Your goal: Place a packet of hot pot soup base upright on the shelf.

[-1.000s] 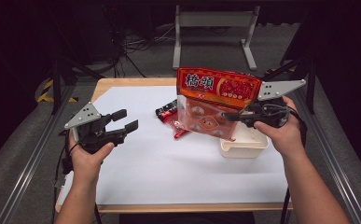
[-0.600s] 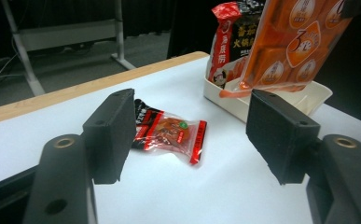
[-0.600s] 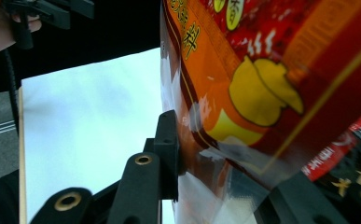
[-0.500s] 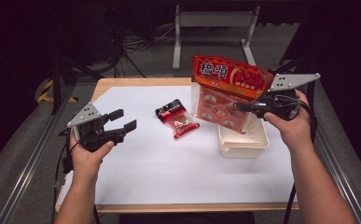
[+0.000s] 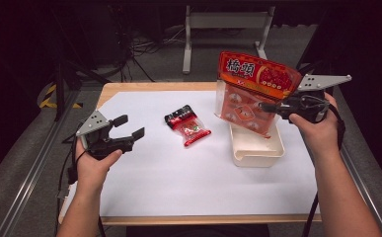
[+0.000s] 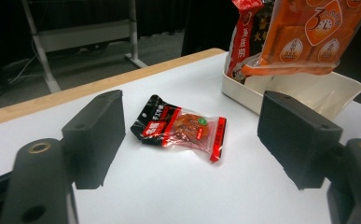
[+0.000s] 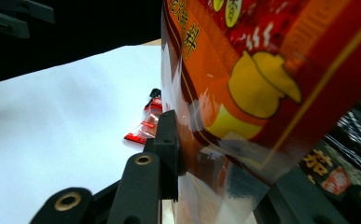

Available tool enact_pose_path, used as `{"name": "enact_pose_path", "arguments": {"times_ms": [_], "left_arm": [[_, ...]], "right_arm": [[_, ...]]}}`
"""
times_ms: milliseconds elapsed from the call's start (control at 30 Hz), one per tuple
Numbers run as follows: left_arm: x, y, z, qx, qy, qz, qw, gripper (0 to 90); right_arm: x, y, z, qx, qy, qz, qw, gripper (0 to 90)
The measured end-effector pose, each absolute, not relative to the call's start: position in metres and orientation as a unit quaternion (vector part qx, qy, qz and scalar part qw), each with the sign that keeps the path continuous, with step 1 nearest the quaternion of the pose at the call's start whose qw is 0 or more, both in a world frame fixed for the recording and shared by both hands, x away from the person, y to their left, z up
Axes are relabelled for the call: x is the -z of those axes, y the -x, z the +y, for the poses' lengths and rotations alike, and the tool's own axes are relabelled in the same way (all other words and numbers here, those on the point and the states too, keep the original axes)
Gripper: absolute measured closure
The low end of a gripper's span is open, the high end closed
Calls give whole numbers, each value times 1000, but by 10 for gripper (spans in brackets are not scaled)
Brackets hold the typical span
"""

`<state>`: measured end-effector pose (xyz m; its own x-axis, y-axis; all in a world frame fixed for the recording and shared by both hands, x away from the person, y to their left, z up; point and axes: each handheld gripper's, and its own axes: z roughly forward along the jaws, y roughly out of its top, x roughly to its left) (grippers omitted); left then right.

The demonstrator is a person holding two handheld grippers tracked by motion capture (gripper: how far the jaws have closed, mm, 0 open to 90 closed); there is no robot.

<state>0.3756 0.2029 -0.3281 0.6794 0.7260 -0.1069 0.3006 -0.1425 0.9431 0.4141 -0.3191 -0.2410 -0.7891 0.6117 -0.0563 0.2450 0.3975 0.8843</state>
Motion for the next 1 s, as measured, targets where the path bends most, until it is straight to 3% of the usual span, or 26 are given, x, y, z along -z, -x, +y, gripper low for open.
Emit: {"name": "enact_pose_path", "arguments": {"times_ms": [467, 1000], "left_arm": [[335, -380, 205, -191, -725, 356, 558, 64], [339, -382, 206, -183, -728, 351, 559, 71]], "right_arm": [[250, -413, -340, -487, -283, 800, 206, 710], [279, -418, -348, -479, -304, 798, 203, 710]]}}
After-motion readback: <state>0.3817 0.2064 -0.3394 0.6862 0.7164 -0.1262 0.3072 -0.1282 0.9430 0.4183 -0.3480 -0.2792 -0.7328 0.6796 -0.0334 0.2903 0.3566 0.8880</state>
